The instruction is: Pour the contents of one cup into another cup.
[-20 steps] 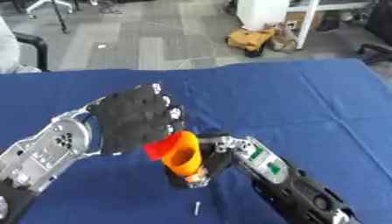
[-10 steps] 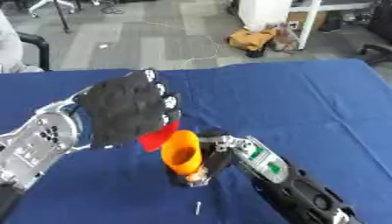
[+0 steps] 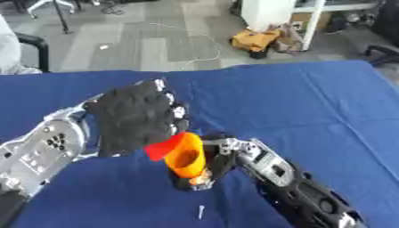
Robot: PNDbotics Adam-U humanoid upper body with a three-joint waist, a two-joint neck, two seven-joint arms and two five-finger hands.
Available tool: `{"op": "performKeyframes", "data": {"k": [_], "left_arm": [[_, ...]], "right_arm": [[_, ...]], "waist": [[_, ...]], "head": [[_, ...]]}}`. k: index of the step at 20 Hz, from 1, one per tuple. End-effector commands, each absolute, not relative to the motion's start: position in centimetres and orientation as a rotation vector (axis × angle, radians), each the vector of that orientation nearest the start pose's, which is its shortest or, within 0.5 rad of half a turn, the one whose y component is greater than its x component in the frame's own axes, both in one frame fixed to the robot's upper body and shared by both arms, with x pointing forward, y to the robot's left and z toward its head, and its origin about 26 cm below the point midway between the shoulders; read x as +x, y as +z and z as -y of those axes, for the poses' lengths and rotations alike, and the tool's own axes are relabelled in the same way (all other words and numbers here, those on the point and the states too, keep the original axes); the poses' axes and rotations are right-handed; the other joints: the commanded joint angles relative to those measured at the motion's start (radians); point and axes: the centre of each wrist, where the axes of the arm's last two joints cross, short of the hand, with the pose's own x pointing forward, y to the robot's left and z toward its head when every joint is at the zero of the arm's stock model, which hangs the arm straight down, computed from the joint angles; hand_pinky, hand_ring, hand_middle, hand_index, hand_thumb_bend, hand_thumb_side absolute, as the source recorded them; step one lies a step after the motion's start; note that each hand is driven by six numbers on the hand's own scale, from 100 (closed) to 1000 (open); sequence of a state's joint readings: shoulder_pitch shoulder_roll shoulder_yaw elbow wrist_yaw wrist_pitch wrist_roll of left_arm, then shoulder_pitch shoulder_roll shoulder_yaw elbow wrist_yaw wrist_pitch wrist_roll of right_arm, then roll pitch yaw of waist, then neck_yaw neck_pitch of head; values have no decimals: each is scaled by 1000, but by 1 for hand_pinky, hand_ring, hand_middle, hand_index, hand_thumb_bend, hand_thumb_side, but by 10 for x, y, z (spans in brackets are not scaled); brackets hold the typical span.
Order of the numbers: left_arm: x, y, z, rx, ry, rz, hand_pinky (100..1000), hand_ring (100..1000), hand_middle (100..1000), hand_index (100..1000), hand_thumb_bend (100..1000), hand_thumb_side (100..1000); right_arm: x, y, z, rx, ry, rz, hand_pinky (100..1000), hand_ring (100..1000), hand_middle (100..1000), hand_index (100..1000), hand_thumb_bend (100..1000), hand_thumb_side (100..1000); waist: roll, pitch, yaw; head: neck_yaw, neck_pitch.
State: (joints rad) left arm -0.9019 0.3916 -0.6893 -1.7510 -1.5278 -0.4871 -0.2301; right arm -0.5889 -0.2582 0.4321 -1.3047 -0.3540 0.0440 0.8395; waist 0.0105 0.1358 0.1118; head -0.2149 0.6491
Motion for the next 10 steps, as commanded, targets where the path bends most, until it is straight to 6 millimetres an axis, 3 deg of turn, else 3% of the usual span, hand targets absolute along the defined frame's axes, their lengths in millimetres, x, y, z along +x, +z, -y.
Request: {"op": "performKeyframes", "data": {"k": [1,10], "left_arm": [[324,245,-73,-1144,1863,-1442,316,321,300,691,530,100],[326,252,-84,-1211,1840,-1530,335,331,315,694,495,100]], "right_arm": [[393,93,156,939,1192,1393,318,547,269,452,110,100],[393,92,159,924,1183,1399,317,553,269,452,148,131]], "waist": [[1,-14,0],[3,-16,0]], "head": [[-2,-2],[-3,-4]]}}
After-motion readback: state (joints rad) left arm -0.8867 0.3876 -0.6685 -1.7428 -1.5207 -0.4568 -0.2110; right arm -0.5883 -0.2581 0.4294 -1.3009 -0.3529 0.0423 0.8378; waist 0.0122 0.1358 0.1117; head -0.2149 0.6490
